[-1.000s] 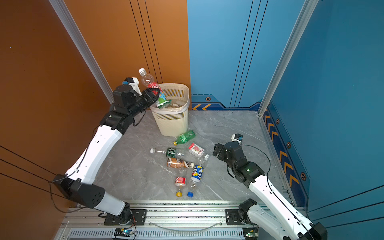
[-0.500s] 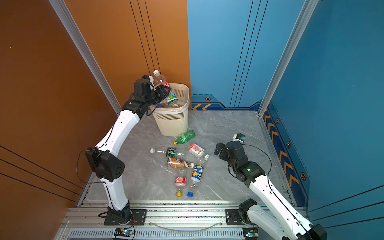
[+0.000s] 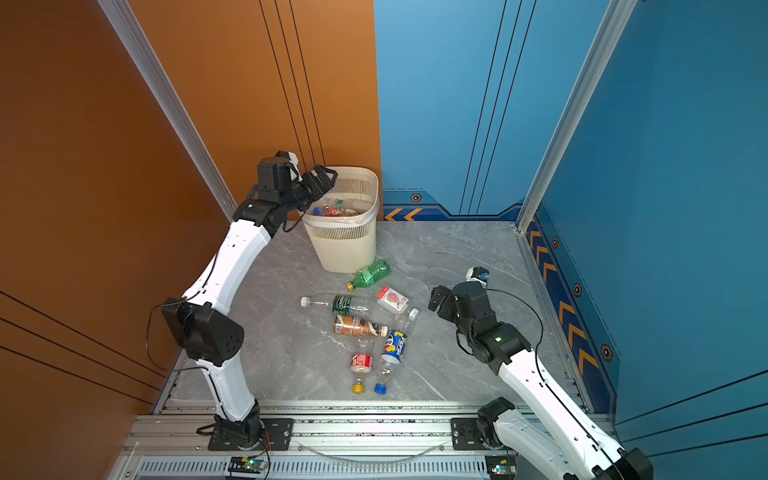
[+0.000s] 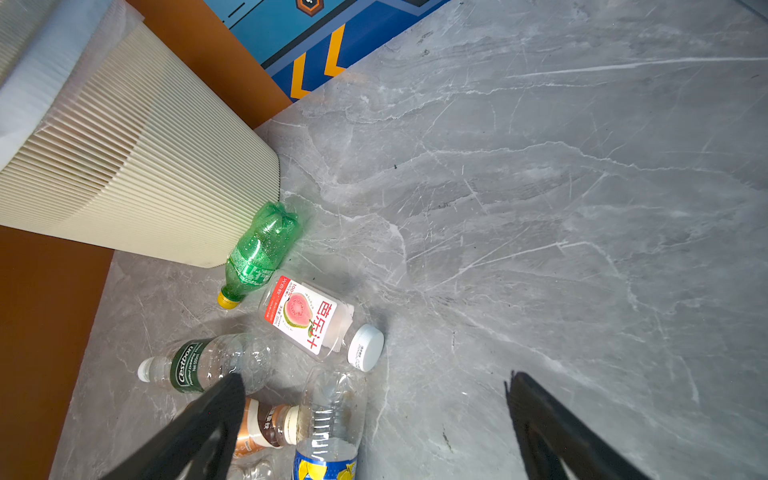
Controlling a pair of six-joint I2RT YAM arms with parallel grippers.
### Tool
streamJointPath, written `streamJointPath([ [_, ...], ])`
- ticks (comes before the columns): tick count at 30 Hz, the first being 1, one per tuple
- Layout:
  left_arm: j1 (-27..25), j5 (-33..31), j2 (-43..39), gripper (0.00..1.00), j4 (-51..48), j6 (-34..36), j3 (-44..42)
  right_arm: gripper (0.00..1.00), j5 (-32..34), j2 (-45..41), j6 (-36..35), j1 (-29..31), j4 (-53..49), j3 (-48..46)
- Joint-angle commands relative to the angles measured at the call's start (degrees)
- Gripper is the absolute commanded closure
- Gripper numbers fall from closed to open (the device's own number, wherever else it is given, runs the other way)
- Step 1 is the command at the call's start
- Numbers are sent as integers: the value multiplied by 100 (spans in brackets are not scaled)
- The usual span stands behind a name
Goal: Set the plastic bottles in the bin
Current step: 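Open the left gripper to drop the bottle into the wastebasket, then withdraw the left gripper while the right gripper lowers onto the blue Pepsi lemon bottle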
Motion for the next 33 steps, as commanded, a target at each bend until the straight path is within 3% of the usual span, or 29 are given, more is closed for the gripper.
streamJointPath([
  [1,-16,55,-1059,3,46,398,-440,0,-143,-42,132,-14,-80,-112],
  [6,-279,-588,-2962,2,86,939,-2732,0,-202,-42,210,60,-163,-140],
  [11,-478,-1247,-5042,2,26,629,-5750,0,-148,-63,308,208,-277,-147],
  [13,-450,-1446,-5640,2,-244,439,-6447,0,-127,-76,338,278,-291,-147],
  [18,-413,-1543,-6379,2,-739,342,-6956,0,-14,-21,450,531,-324,-131],
  [26,-388,-1522,-6548,2,-930,278,-7266,0,221,150,769,1114,-439,-138],
  [33,-317,-1525,-6655,2,-1004,234,-7483,0,561,492,1431,2157,-357,-343],
])
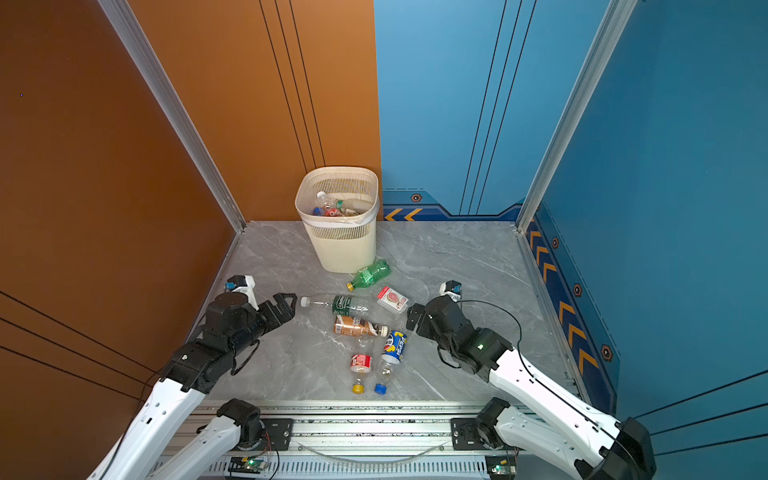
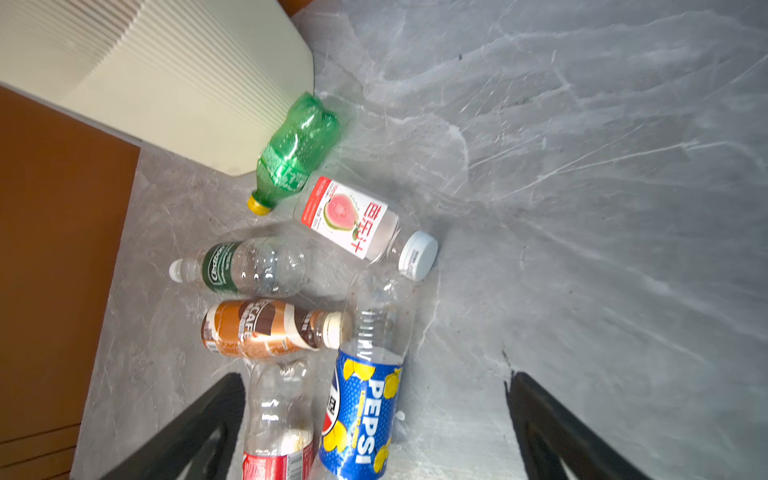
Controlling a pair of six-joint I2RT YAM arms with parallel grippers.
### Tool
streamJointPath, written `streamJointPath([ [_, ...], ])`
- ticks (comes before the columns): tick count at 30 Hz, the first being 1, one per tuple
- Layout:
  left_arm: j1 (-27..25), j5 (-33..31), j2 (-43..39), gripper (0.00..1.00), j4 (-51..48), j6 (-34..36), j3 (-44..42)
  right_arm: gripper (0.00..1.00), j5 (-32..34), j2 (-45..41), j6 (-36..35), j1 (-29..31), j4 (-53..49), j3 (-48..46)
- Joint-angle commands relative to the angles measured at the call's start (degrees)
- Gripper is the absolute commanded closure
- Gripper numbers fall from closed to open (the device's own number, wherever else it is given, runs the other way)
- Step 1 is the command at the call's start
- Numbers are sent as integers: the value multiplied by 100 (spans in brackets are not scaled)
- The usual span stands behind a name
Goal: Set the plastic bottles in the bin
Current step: 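Withdraw the left gripper while the right gripper lowers onto the blue Pepsi lemon bottle, then grasp the blue Pepsi lemon bottle with the right gripper and lift it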
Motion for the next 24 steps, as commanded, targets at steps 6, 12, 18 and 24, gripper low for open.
streamJointPath([
  [6,162,-52,-175,3,-212,-100,-352,0,556,686,934,1086,123,-251],
  [12,219,12,-340,2,-230,-209,-606,3,607,1369,1117,1418,344,-80],
  [18,265,43,-484,2,-334,-276,-726,7,545,1976,1196,1463,634,-12],
  [24,302,40,-637,2,-471,-314,-777,13,555,2446,1243,1452,868,49],
])
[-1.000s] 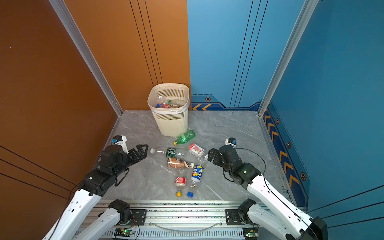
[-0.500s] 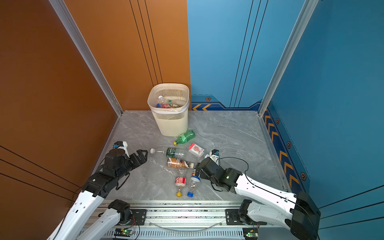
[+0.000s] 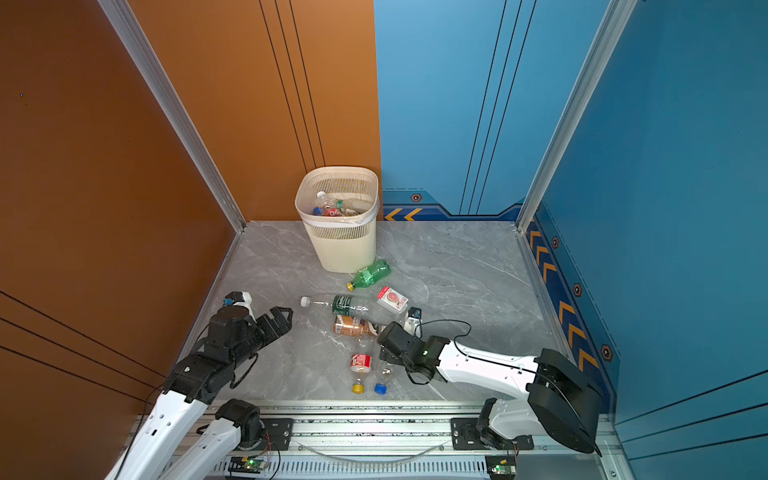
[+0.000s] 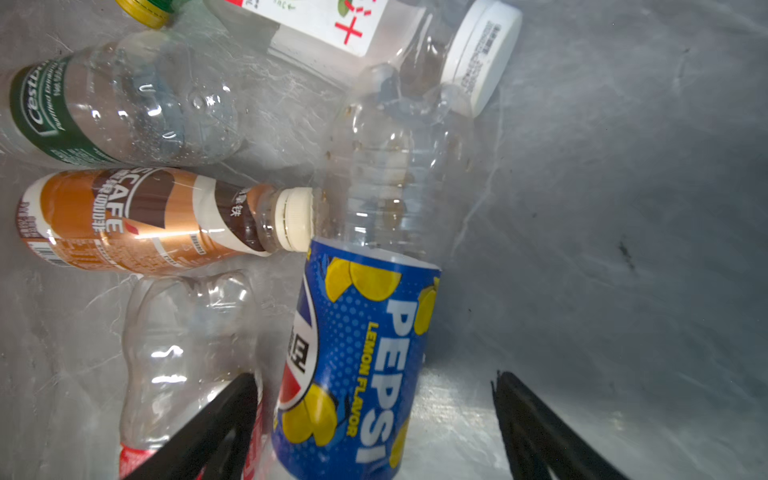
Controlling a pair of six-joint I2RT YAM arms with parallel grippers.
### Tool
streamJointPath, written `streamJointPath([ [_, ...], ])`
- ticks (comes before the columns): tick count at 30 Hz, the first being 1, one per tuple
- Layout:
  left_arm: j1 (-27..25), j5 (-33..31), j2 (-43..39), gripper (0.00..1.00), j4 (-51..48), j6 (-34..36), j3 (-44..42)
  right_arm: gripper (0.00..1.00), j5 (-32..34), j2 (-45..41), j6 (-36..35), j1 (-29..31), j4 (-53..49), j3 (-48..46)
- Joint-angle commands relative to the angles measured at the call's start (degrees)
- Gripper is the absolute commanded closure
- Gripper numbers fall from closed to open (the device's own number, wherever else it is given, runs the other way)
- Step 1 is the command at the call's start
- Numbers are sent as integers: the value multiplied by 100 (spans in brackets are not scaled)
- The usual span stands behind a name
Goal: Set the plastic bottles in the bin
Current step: 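Grasp the blue Pepsi lemon bottle with the right gripper and lift it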
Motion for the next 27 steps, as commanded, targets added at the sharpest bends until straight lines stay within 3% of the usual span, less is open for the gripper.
streamJointPath([
  [1,72,33,-115,2,-199,-51,-125,14,205,250,129,29,184,209],
  [16,205,124,-267,2,-315,-94,-272,40,407,649,340,21,200,332],
  [27,309,234,-301,2,-315,-128,-380,46,696,154,230,-45,-139,328],
])
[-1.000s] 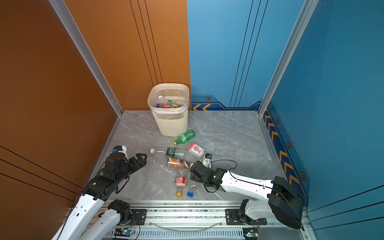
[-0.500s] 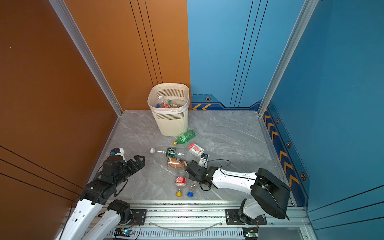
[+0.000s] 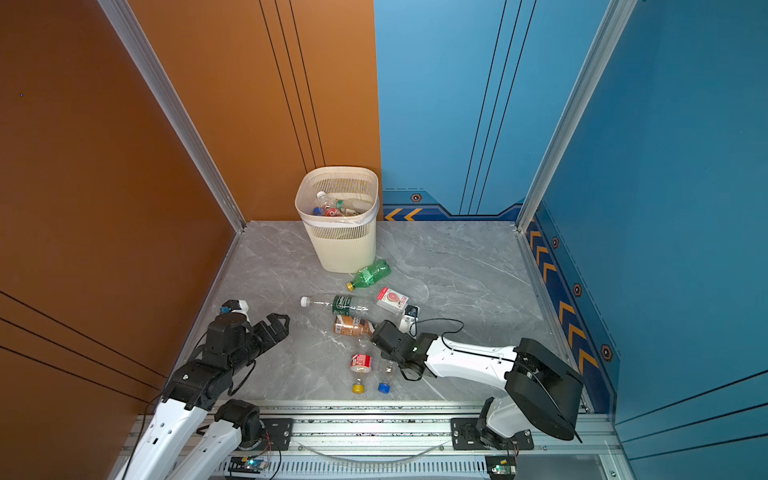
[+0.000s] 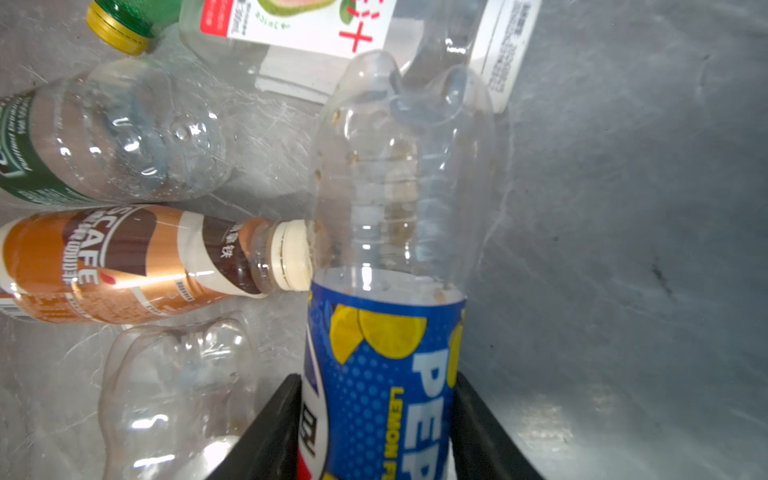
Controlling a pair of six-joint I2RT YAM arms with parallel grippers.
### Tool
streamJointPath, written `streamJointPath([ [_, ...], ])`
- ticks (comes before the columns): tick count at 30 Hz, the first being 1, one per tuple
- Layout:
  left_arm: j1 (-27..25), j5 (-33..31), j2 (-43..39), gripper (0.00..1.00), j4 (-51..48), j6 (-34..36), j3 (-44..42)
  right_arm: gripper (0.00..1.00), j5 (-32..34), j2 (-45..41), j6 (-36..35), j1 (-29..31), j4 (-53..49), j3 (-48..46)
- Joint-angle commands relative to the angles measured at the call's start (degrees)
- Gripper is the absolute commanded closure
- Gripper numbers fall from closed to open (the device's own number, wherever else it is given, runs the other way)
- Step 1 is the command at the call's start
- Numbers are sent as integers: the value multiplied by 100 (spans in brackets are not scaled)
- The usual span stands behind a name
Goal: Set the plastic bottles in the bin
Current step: 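Grasp the blue Pepsi lemon bottle with the right gripper and lift it, then carry the Pepsi lemon bottle over the wastebasket with the right gripper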
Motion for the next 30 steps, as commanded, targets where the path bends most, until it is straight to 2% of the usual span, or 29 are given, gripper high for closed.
streamJointPath([
  [1,62,110,-62,2,-84,-58,-98,46,367,-317,-47,-32,-360,131],
  [10,136,160,-120,2,-74,-109,-225,46,672,-1090,-260,-56,-879,352],
  [18,201,221,-177,2,-73,-128,-304,45,922,-1705,-1150,-267,-1168,1420],
  [23,231,256,-270,2,-73,-148,-331,45,807,-1415,-1927,-594,-619,2334],
  [30,279,300,-335,2,-125,-122,-318,45,329,-214,-2728,-981,123,4191],
])
